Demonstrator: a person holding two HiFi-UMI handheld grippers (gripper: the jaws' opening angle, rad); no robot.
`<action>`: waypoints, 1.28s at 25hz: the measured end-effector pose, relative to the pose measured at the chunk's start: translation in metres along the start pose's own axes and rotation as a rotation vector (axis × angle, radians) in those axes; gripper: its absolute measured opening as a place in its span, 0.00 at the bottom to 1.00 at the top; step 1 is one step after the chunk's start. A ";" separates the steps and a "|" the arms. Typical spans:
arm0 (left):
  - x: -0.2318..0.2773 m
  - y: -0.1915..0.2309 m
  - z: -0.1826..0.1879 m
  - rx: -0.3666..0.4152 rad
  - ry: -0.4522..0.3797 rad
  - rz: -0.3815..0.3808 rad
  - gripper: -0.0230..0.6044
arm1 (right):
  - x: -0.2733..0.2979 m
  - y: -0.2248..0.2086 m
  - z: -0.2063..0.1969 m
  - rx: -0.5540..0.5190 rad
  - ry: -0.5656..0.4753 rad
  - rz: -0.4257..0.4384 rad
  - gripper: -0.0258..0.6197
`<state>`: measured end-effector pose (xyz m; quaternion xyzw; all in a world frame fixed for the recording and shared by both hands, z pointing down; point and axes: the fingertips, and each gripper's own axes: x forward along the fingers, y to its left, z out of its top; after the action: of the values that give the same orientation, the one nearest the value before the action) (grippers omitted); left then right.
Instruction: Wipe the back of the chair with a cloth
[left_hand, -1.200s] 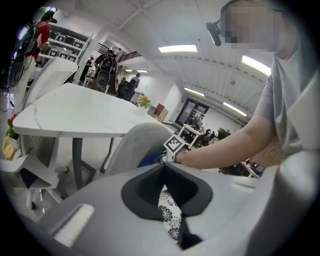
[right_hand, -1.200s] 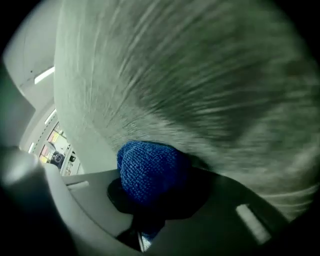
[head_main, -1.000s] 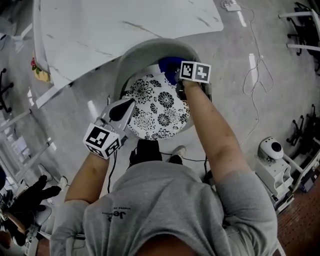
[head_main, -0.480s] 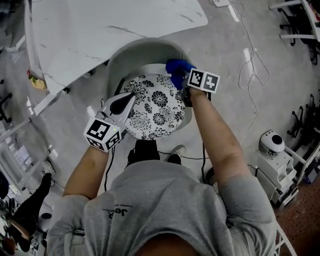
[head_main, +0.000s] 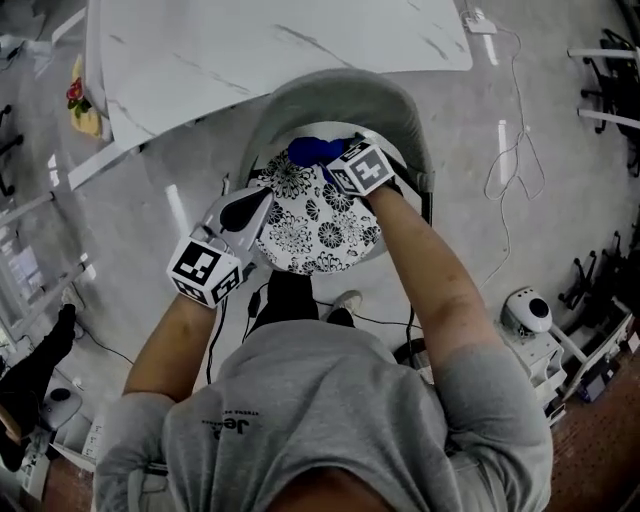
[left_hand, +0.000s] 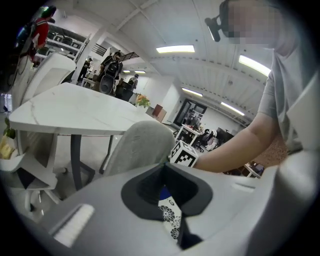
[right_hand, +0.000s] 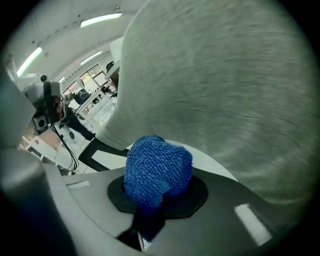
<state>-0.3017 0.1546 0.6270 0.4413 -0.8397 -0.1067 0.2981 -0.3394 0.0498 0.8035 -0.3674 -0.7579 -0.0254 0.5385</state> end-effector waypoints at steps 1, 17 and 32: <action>-0.007 0.003 -0.004 -0.006 -0.002 0.008 0.13 | 0.016 0.011 0.003 -0.037 0.024 0.020 0.13; -0.086 0.042 -0.048 -0.132 -0.044 0.137 0.13 | 0.108 0.017 0.044 0.139 0.009 0.011 0.13; -0.024 0.007 -0.022 -0.042 0.027 -0.013 0.13 | -0.024 -0.134 -0.031 0.827 -0.327 -0.304 0.13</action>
<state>-0.2834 0.1798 0.6377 0.4418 -0.8301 -0.1204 0.3181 -0.3893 -0.0739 0.8438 -0.0060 -0.8244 0.2583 0.5035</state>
